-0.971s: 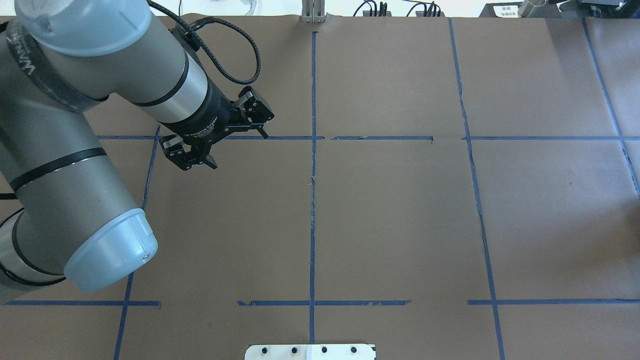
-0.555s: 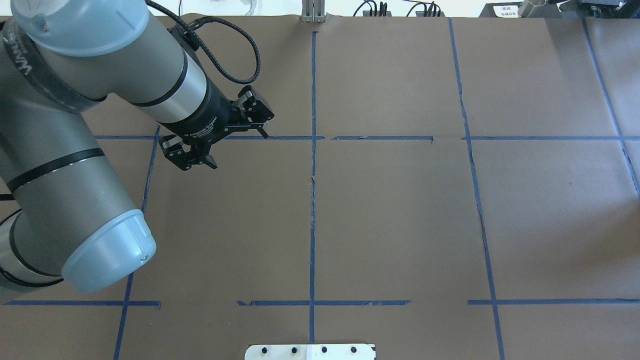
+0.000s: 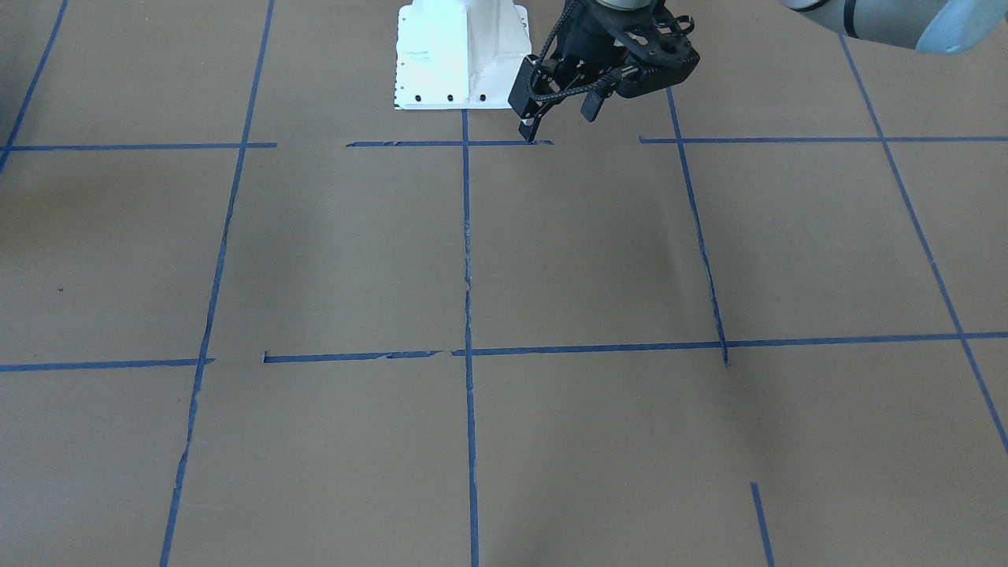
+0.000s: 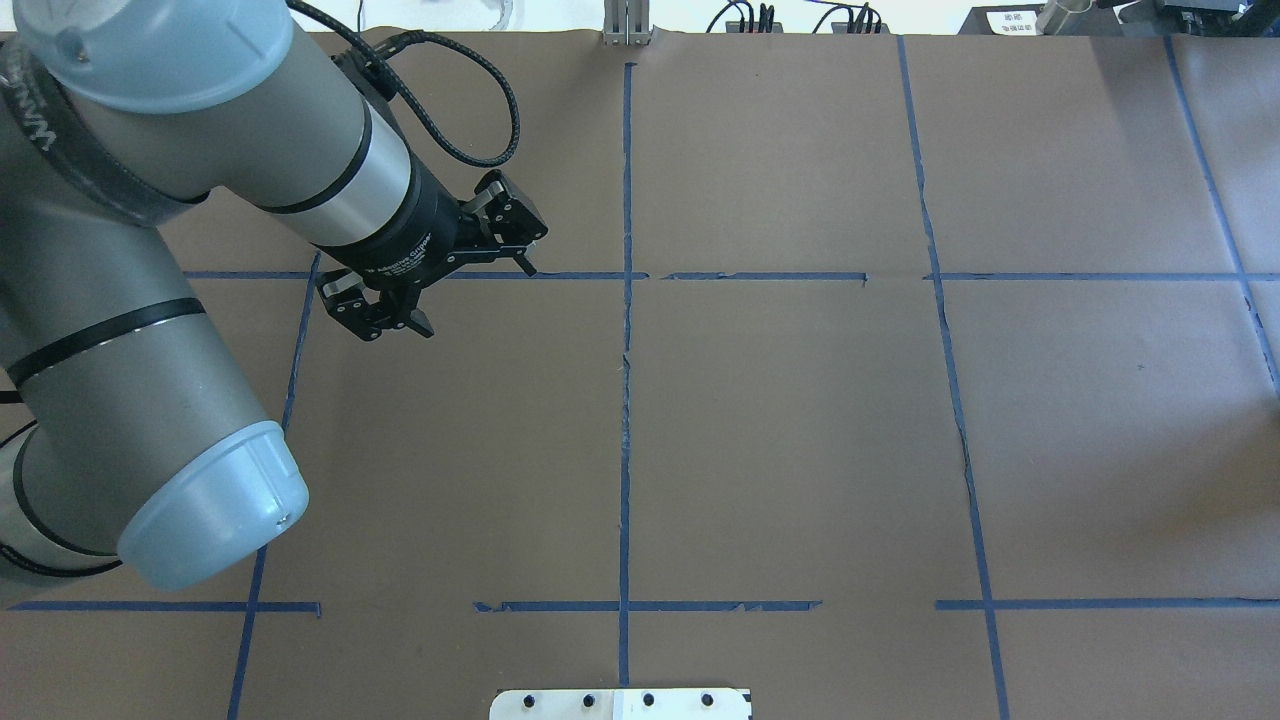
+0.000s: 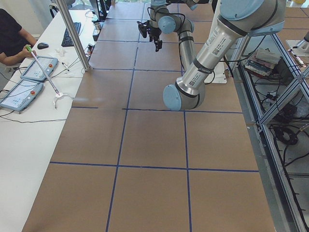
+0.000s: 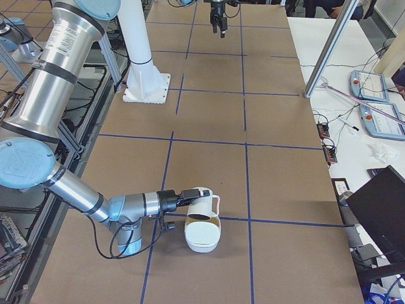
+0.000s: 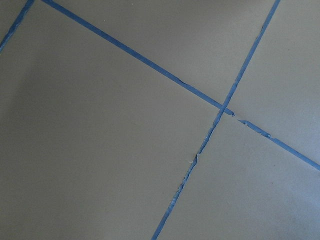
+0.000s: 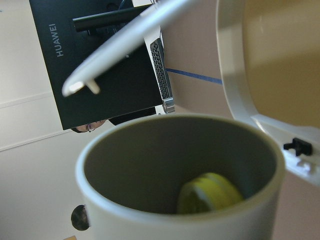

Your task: Left arm hands cup to right arm to dump lemon

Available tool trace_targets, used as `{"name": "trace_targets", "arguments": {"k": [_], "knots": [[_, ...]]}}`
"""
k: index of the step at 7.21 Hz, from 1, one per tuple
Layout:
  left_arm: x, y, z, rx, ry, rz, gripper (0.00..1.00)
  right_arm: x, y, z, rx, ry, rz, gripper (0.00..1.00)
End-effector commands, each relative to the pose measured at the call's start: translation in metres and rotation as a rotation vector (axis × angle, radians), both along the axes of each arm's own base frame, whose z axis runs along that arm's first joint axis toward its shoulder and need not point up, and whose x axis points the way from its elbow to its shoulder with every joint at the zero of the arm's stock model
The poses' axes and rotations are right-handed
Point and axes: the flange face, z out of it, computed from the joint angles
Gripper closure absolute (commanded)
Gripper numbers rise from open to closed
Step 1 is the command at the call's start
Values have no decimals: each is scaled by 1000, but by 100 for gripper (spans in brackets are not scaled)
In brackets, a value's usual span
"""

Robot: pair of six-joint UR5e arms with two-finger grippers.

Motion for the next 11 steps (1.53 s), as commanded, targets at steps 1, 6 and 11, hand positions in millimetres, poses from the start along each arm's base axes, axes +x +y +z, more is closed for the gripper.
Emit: {"name": "trace_targets", "arguments": {"k": [1, 6, 11], "knots": [[-2, 2, -2, 5, 5, -2, 0, 9, 1, -7, 12, -175, 22, 96], [-8, 6, -4, 13, 12, -11, 0, 26, 19, 7, 26, -494, -8, 97], [-16, 10, -4, 25, 9, -28, 0, 21, 9, 3, 9, -584, -2, 97]]}}
